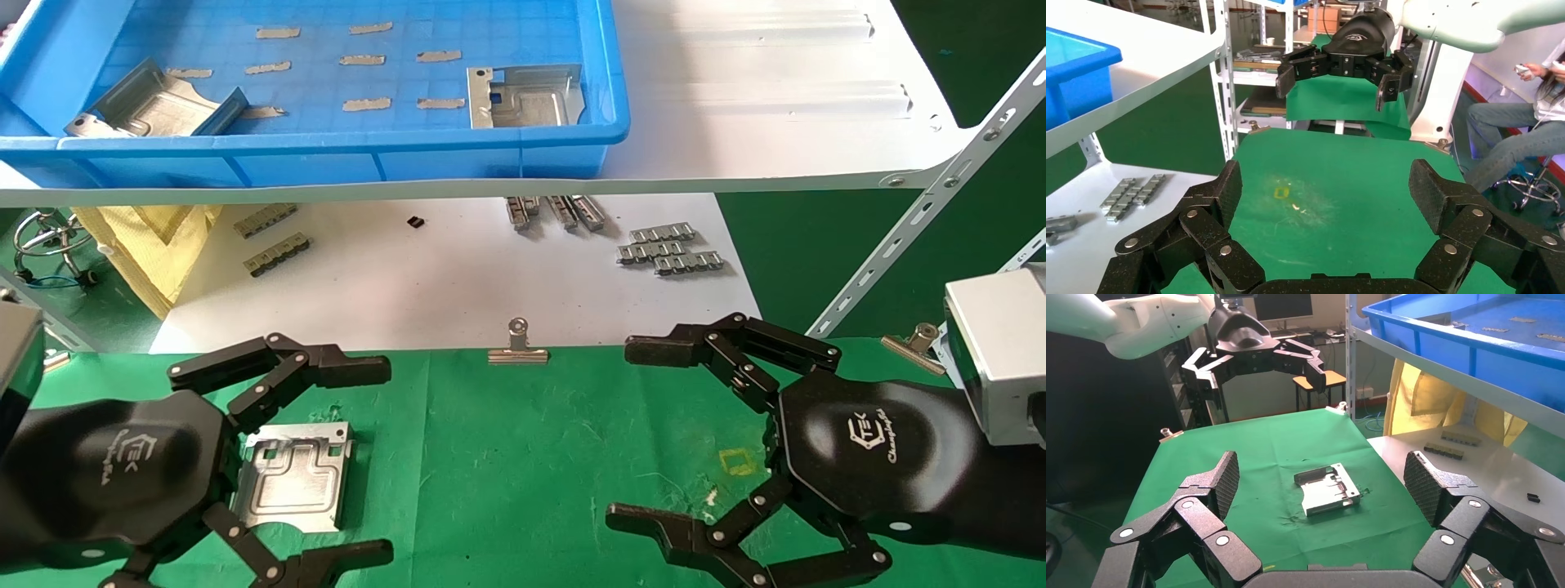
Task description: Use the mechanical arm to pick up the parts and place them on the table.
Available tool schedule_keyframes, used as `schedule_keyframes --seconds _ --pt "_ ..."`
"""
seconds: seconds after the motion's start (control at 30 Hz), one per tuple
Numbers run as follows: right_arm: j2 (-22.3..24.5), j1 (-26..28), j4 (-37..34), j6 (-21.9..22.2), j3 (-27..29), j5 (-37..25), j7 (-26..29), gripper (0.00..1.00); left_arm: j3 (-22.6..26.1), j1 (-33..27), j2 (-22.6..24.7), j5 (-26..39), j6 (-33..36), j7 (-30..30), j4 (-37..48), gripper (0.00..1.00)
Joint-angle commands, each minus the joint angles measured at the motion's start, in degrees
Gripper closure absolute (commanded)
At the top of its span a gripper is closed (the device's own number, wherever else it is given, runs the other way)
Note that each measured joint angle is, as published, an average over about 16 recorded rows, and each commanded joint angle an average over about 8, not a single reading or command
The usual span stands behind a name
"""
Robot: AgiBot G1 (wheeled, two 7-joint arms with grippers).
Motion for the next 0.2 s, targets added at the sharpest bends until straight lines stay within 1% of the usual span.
schedule_keyframes --seconds 0.03,0.2 --pt "0.00 0.00 0.00 0.00 0.00 0.00 0.00 0.00 0.09 -0.11 0.06 0.10 0.02 0.09 0.28 0.00" --pt "0.00 0.00 0.00 0.00 0.00 0.00 0.00 0.00 0.18 -0.21 0.11 0.17 0.04 0.18 0.52 0.00"
